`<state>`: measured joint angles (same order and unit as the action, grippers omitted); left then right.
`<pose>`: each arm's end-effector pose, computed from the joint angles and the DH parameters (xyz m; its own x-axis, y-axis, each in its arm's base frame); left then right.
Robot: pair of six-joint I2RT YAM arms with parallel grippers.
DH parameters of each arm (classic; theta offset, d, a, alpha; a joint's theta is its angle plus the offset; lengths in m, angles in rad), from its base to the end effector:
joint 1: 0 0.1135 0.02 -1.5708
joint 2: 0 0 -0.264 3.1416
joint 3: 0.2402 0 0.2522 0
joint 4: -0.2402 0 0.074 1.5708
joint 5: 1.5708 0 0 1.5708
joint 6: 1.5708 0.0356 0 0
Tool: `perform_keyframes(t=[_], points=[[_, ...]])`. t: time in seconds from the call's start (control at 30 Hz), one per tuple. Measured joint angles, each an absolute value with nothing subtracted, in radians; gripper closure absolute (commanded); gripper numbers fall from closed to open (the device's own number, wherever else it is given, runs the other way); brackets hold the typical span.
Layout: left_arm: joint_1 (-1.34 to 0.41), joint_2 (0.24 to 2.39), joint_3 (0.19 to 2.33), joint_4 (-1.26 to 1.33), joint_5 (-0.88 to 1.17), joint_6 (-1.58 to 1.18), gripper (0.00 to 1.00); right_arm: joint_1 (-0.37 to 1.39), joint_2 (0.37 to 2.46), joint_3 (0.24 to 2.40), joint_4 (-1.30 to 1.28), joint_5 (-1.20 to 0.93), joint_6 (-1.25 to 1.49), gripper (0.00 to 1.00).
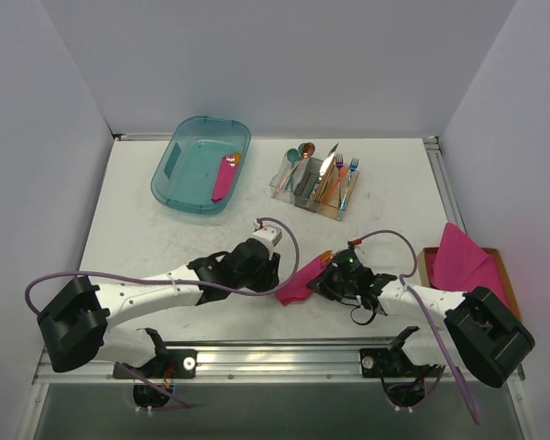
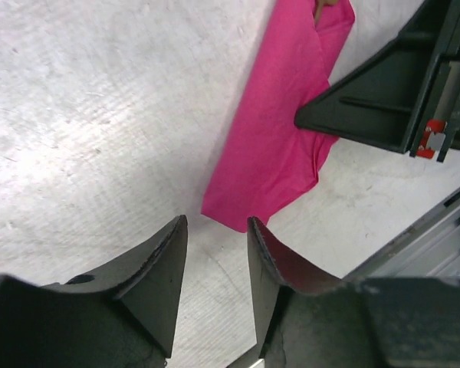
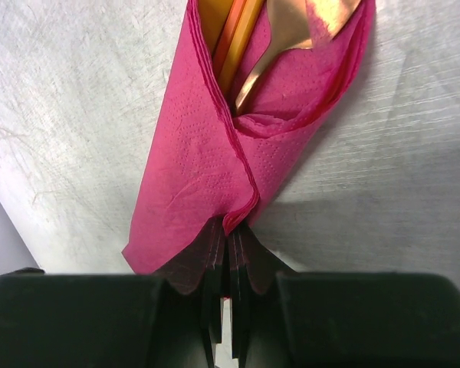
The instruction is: Place the utensils on the paper napkin and roll it up
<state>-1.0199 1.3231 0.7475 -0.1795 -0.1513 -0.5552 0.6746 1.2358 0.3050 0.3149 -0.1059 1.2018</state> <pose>0.1474 -0.2297 0.2116 -0.7186 0.1742 -0.6733 0.4779 0.8270 -0.2961 0.1671 0.1384 0.1390 -0.8048 0.5439 -0.2375 0.1725 0.5972 0.7833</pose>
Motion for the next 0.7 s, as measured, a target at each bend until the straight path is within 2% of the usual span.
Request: perform_keyframes(t=[0.17, 0.5, 0.7], points=[[-1.016, 1.370, 0.810, -0.223, -0.191, -0.528, 0.34, 0.675, 1.224, 0.306, 0.295, -0.090, 1.195, 1.00], [-1.012, 1.591, 0.890, -0.203, -0.167, -0.480, 0.31, 0.675, 1.211, 0.307, 0.277, -0.076, 1.174, 1.00], [-1.012, 1.637, 0.901, -0.168, -0.144, -0.461, 0.30, 0.675, 1.203, 0.308, 0.264, -0.068, 1.166, 1.00]])
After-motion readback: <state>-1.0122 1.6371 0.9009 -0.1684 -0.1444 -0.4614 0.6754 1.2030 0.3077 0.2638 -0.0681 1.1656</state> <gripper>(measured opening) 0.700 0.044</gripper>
